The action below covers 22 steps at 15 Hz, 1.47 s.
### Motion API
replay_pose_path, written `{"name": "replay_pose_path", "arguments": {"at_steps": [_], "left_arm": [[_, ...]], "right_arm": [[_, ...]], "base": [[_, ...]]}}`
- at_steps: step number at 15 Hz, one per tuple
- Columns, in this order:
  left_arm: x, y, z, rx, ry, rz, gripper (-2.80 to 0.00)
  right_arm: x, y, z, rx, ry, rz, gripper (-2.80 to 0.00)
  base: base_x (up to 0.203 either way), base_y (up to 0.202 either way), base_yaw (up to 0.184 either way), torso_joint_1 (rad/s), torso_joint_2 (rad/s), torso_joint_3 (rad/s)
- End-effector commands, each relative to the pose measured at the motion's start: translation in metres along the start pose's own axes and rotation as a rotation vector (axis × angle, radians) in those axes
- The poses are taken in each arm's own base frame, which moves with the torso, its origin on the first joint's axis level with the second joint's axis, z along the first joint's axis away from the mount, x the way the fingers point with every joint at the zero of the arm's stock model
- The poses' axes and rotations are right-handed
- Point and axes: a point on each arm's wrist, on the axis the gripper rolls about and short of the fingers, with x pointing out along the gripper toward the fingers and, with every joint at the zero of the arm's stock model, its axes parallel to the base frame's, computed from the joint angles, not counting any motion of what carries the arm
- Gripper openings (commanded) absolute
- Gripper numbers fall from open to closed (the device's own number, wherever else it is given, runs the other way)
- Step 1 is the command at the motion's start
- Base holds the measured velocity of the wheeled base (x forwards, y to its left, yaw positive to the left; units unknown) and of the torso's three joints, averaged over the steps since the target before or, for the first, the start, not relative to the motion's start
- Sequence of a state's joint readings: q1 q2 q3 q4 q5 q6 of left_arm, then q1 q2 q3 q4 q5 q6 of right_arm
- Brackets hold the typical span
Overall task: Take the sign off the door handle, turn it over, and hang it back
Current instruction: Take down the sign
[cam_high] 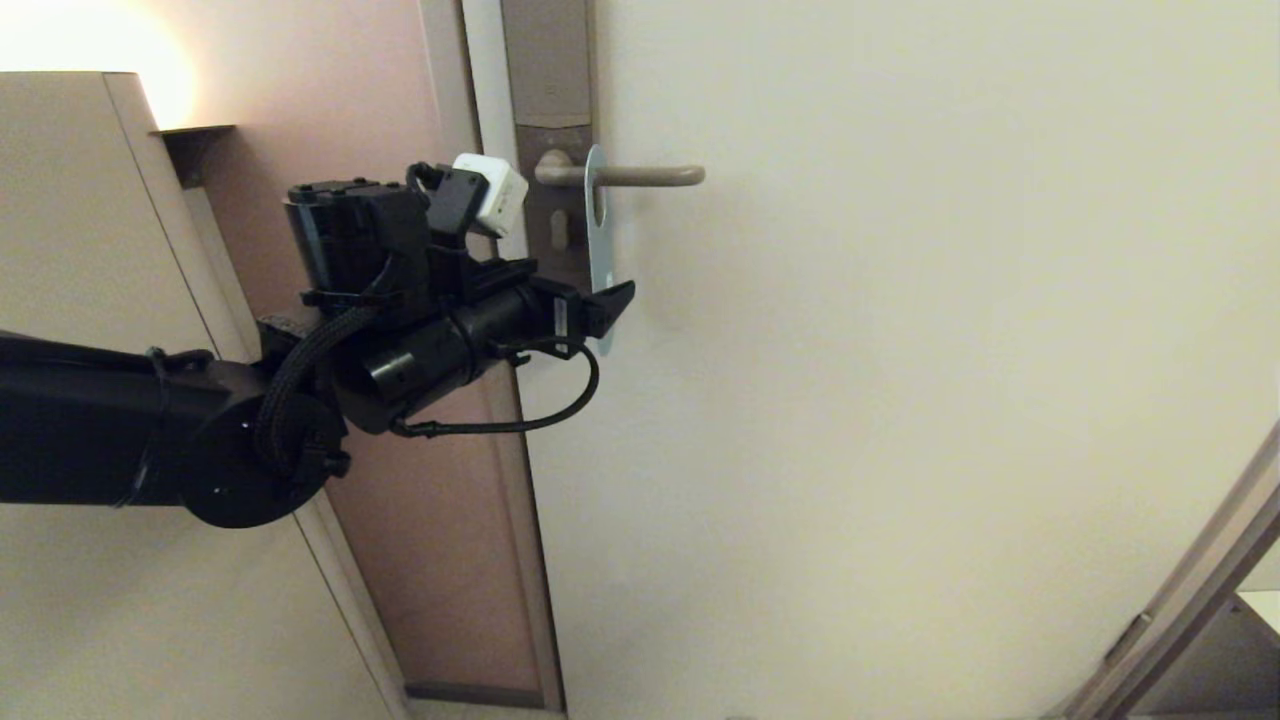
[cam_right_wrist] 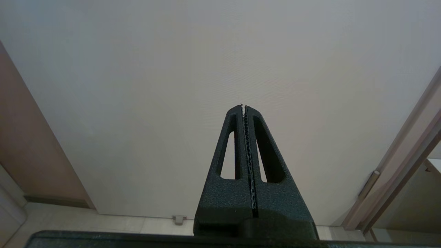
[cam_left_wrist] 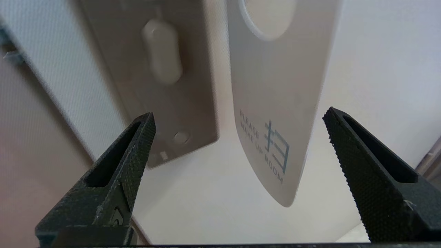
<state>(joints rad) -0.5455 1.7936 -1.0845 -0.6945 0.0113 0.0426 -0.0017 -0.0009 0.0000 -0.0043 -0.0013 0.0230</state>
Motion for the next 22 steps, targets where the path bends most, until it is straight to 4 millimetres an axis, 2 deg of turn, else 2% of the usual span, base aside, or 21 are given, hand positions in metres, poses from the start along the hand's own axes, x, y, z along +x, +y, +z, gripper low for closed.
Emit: {"name": "replay_pose_path", "arguments": {"at_steps": [1,22], "left_arm": [[0.002,-0.001,0.001,0.000,-0.007,-0.001,0.00],[0.020,-0.002,-0.007,0.002,0.005,0.033,0.00]], "right_arm": [[0.000,0.000,0.000,0.000,0.000,-0.002,-2.80],[0.000,0.000,0.000,0.000,0.001,0.000,-2.80]], "base": [[0.000,0.000,0.000,0.000,0.00,0.000],[0.000,0.000,0.000,0.000,0.00,0.000]]}}
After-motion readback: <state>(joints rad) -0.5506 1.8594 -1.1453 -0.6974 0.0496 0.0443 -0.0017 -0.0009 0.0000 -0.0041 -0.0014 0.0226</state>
